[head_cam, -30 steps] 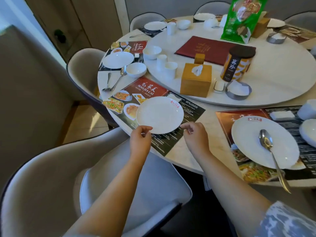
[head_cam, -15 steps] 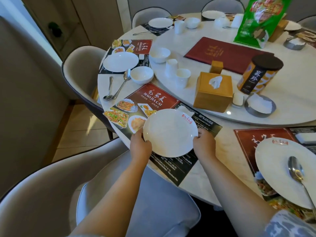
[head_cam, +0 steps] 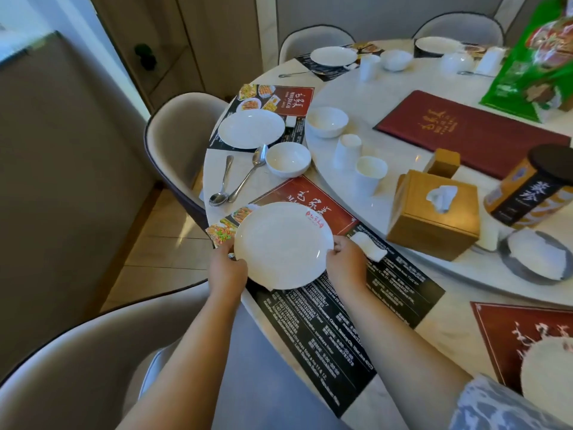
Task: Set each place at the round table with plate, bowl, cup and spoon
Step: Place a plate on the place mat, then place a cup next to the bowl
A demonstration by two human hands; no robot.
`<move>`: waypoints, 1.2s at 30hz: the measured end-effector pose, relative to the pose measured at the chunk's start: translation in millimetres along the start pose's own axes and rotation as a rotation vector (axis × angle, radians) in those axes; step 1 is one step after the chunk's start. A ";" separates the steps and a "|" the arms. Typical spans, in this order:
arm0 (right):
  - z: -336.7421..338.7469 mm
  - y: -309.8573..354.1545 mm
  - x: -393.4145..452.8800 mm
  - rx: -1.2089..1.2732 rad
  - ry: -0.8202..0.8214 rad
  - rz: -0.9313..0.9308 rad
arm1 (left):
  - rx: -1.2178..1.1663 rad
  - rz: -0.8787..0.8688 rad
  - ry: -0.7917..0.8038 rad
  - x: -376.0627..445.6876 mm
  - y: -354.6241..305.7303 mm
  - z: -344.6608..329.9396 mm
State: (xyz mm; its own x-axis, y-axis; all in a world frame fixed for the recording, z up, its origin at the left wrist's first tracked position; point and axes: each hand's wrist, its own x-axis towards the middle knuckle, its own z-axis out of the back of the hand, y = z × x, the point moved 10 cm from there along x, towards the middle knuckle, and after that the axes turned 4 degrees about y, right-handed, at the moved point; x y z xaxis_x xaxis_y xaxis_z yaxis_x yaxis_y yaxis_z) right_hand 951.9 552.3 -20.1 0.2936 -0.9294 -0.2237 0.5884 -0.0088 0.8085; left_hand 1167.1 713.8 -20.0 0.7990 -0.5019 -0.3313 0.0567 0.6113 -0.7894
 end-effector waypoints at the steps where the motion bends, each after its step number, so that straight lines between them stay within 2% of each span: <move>1: -1.5 0.9 3.6 -0.002 0.000 0.003 | -0.005 -0.004 -0.006 3.4 -0.4 0.3; 8: -3.0 8.0 15.8 0.000 0.010 0.033 | -0.027 -0.010 -0.028 12.0 -1.1 -6.0; 15: 2.5 13.4 18.4 -0.098 0.068 0.064 | 0.142 -0.072 -0.064 -0.6 -18.1 -8.0; 19: 43.3 41.2 27.8 -0.120 -0.047 0.156 | 0.114 -0.259 -0.090 -8.9 -65.2 -22.4; 22: 79.7 68.3 45.6 -0.144 -0.166 0.256 | 0.043 -0.411 0.034 -4.8 -106.4 -59.5; 25: 101.6 87.8 71.9 -0.305 -0.207 0.315 | 0.014 -0.476 0.179 -0.7 -142.9 -100.5; 27: 103.2 93.4 93.9 -0.433 -0.155 0.323 | -0.016 -0.479 0.273 2.6 -164.8 -126.3; 31: 93.8 80.2 132.7 -0.562 0.027 0.206 | -0.113 -0.395 0.427 16.4 -188.6 -167.5; 36: 94.5 76.6 152.2 -0.630 0.042 0.142 | -0.189 -0.311 0.509 26.2 -195.6 -193.9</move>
State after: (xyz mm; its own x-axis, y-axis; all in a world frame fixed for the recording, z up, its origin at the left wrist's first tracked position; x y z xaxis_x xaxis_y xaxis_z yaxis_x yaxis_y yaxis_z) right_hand 970.5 375.3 59.1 0.4230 -0.8902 -0.1691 0.8672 0.3435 0.3605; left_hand 1060.9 462.4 25.6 0.3744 -0.8960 -0.2387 0.0970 0.2939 -0.9509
